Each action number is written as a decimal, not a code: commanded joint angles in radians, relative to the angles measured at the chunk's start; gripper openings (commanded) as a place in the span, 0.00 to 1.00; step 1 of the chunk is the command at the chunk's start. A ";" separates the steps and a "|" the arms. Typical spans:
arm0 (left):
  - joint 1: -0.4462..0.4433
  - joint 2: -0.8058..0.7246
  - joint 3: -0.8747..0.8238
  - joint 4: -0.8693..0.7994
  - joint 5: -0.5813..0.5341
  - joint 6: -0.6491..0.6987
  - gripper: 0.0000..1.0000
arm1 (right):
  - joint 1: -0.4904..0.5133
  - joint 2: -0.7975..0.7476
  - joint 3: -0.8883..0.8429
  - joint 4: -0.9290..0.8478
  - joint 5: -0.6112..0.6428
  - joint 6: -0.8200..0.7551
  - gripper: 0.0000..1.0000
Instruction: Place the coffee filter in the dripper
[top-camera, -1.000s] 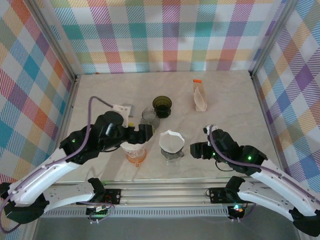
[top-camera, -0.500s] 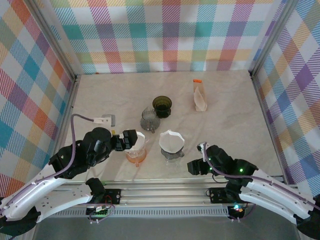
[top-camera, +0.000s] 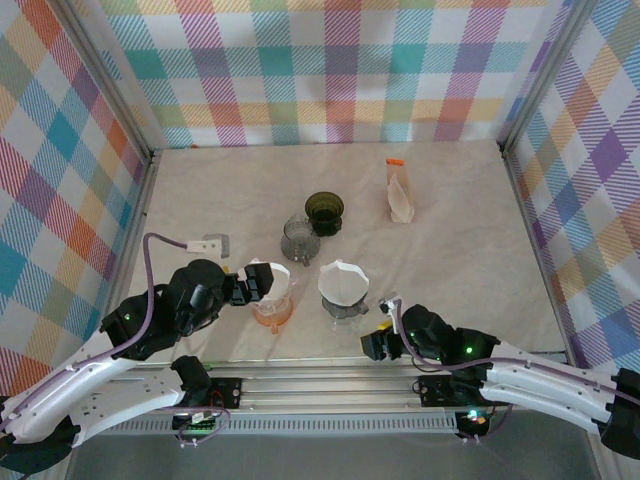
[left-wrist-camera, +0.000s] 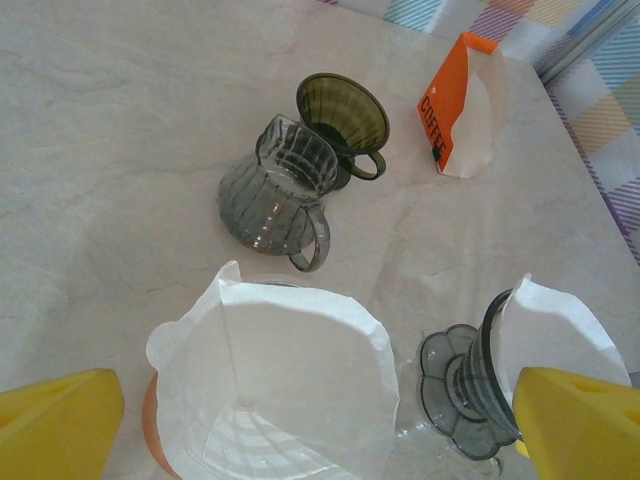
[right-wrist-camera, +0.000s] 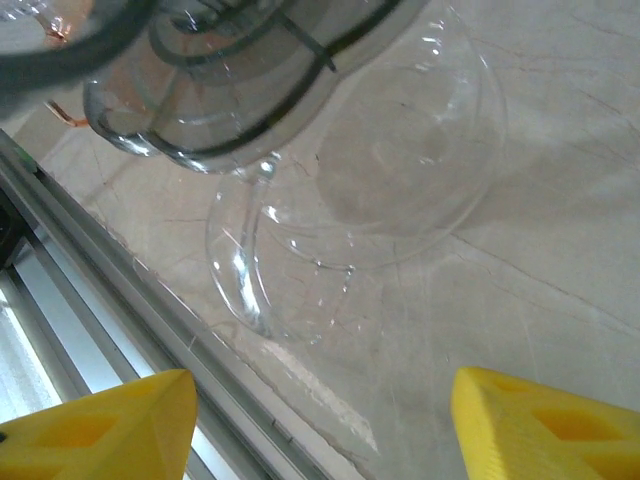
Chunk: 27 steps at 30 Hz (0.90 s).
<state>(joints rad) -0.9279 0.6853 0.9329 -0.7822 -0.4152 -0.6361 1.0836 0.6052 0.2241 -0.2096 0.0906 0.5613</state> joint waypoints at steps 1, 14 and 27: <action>-0.011 0.004 -0.021 0.018 -0.022 -0.013 1.00 | 0.025 0.039 0.000 0.132 0.034 -0.036 0.68; -0.009 -0.004 -0.029 0.010 -0.032 -0.016 1.00 | 0.058 0.132 -0.013 0.238 0.069 -0.078 0.64; -0.008 0.011 -0.034 0.021 -0.031 -0.014 1.00 | 0.076 0.211 -0.054 0.346 0.086 -0.089 0.64</action>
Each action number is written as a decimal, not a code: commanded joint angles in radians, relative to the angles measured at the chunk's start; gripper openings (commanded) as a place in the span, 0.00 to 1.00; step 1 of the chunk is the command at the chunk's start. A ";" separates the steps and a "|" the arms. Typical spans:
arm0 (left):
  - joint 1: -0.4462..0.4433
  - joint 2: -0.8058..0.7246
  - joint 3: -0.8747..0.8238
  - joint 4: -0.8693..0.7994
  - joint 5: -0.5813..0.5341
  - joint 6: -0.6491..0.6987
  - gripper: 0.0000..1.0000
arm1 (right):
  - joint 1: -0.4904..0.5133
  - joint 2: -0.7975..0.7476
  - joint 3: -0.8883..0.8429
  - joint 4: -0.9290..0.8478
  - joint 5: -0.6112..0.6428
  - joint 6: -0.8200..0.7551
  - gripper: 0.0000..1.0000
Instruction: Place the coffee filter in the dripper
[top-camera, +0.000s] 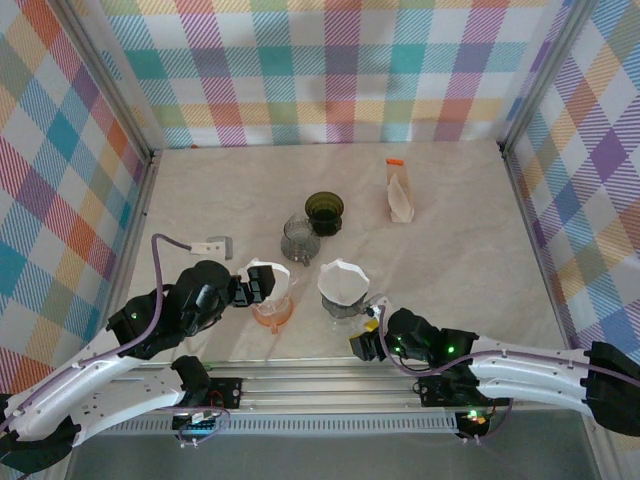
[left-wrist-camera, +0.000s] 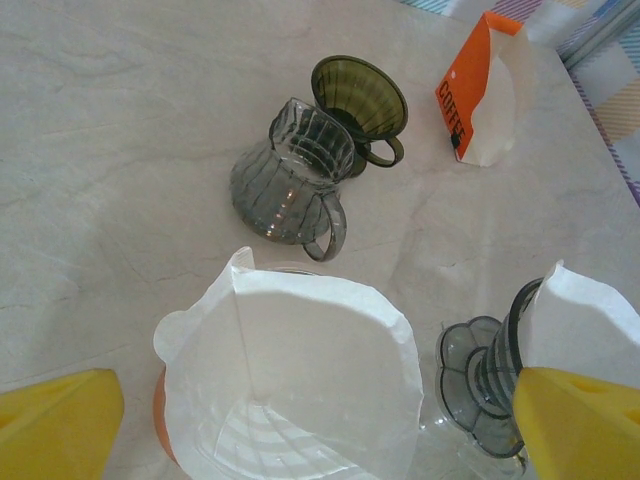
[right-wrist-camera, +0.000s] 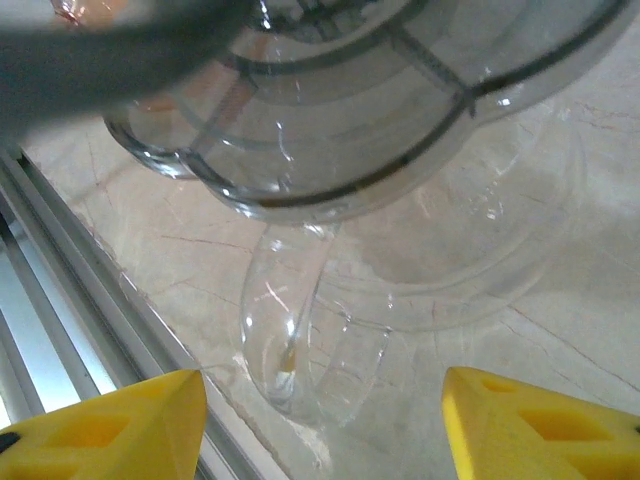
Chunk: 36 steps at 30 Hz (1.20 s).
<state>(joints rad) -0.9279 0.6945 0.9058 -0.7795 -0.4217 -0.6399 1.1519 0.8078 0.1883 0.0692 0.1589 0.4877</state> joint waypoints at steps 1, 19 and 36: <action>-0.008 0.003 -0.008 0.020 -0.025 -0.010 1.00 | 0.009 0.013 -0.022 0.076 0.021 -0.015 0.64; -0.002 0.020 -0.016 0.031 -0.011 -0.015 1.00 | 0.013 -0.009 -0.045 0.099 0.100 -0.005 0.56; 0.003 0.036 -0.023 0.043 -0.001 -0.021 1.00 | 0.013 0.013 -0.040 0.137 0.138 -0.012 0.43</action>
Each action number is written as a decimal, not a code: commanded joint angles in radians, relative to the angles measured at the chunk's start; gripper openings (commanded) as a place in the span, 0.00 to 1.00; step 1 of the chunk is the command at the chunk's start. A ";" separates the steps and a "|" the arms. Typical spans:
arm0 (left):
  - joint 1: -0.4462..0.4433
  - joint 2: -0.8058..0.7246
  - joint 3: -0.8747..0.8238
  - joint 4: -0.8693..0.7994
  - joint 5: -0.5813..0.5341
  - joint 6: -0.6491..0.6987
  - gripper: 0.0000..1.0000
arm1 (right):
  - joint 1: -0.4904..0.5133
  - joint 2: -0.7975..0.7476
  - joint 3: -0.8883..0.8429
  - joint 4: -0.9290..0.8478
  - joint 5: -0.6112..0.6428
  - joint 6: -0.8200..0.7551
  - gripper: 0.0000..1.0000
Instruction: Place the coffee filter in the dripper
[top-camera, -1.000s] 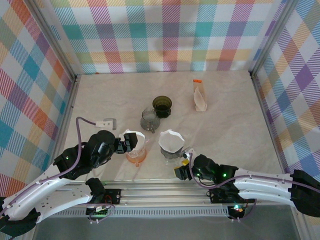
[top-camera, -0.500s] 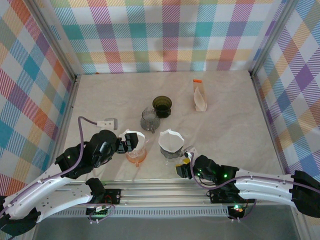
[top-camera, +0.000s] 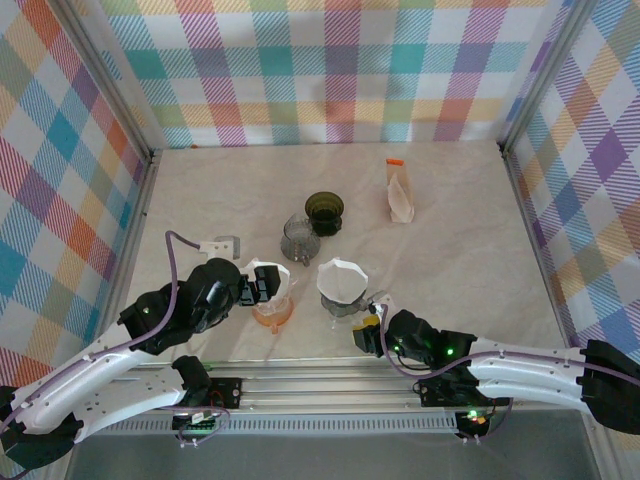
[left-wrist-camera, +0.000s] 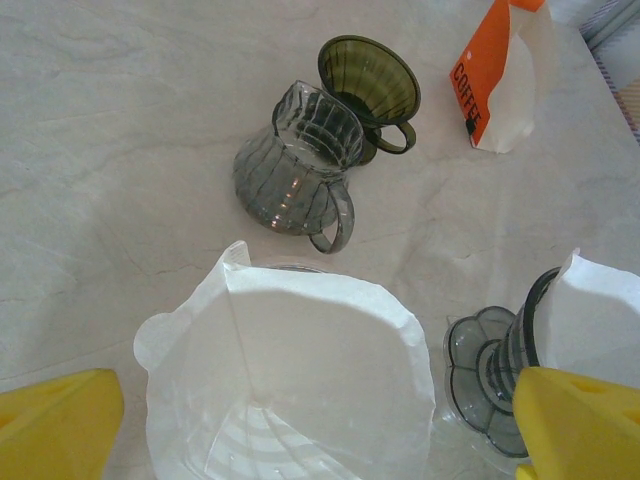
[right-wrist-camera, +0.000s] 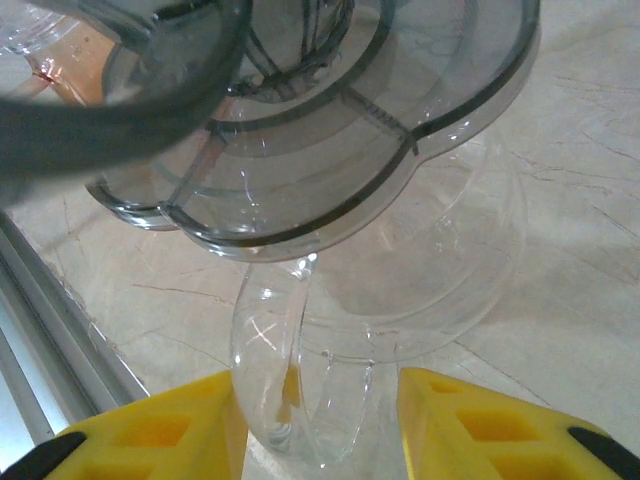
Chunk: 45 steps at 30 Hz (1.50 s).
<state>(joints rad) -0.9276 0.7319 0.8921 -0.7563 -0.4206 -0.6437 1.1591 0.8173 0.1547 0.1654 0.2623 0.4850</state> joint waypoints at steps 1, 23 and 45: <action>0.003 -0.002 -0.009 0.019 -0.002 -0.017 1.00 | 0.005 0.002 -0.005 0.044 0.041 -0.012 0.43; 0.011 0.013 -0.013 0.023 0.005 -0.019 1.00 | 0.006 0.087 0.019 0.103 0.112 -0.018 0.35; 0.017 0.014 -0.021 0.032 0.017 -0.023 1.00 | 0.005 0.143 0.014 0.168 0.267 0.018 0.32</action>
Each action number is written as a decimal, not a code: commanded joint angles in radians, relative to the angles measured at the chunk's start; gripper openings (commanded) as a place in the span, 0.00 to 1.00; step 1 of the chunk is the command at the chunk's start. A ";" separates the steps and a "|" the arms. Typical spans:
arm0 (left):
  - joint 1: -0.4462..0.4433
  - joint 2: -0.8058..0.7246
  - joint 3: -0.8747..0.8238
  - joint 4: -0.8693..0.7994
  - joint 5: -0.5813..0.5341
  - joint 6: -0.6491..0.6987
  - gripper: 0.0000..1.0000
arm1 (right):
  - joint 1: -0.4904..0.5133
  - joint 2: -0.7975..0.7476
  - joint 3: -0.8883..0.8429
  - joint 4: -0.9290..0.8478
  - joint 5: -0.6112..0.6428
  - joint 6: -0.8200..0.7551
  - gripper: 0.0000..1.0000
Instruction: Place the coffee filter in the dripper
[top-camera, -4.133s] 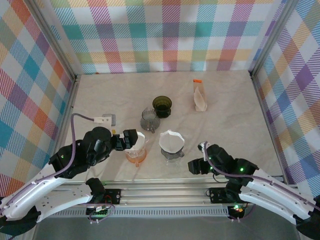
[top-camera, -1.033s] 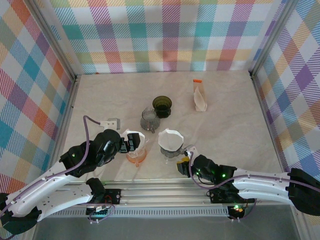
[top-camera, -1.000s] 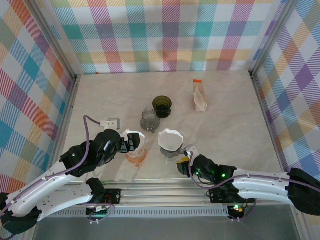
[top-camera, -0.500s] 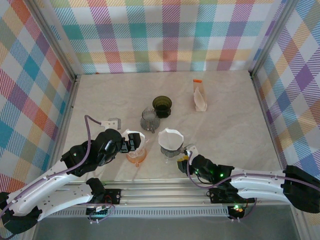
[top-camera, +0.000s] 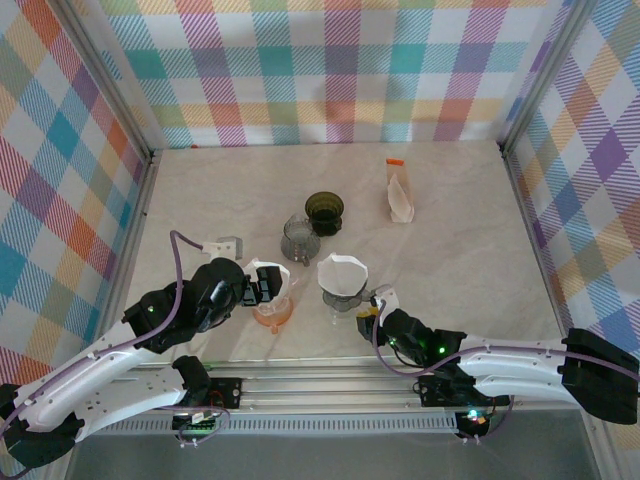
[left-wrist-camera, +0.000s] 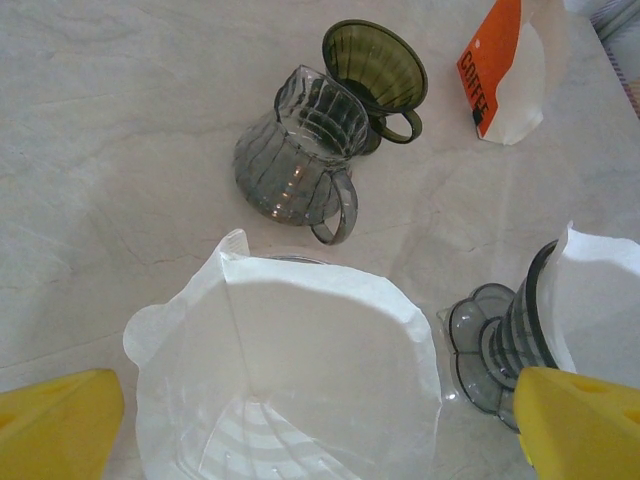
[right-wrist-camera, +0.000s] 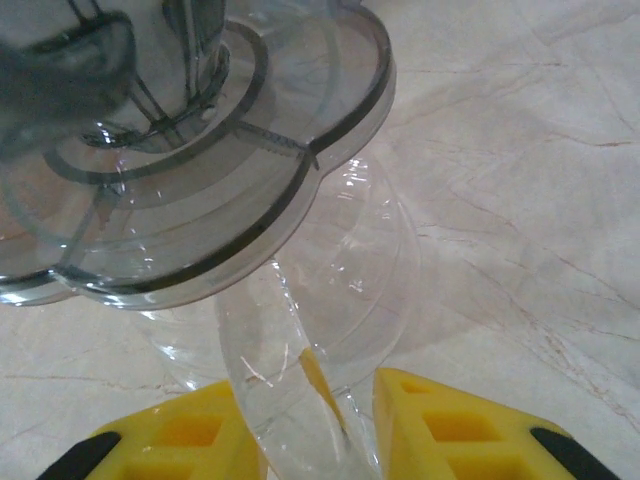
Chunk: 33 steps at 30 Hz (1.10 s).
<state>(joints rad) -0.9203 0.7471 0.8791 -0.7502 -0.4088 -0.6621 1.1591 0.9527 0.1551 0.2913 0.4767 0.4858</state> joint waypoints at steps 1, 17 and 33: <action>0.011 -0.002 -0.008 0.026 0.006 -0.005 1.00 | 0.007 0.010 0.013 0.043 0.063 0.018 0.32; 0.014 -0.002 -0.012 0.031 0.008 -0.003 1.00 | 0.000 0.051 0.014 0.065 0.187 0.025 0.32; 0.018 -0.005 -0.007 0.025 0.010 0.001 1.00 | -0.139 0.198 0.044 0.182 0.135 -0.034 0.30</action>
<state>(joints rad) -0.9131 0.7471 0.8730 -0.7490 -0.4019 -0.6621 1.0389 1.1282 0.1726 0.4194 0.6231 0.4763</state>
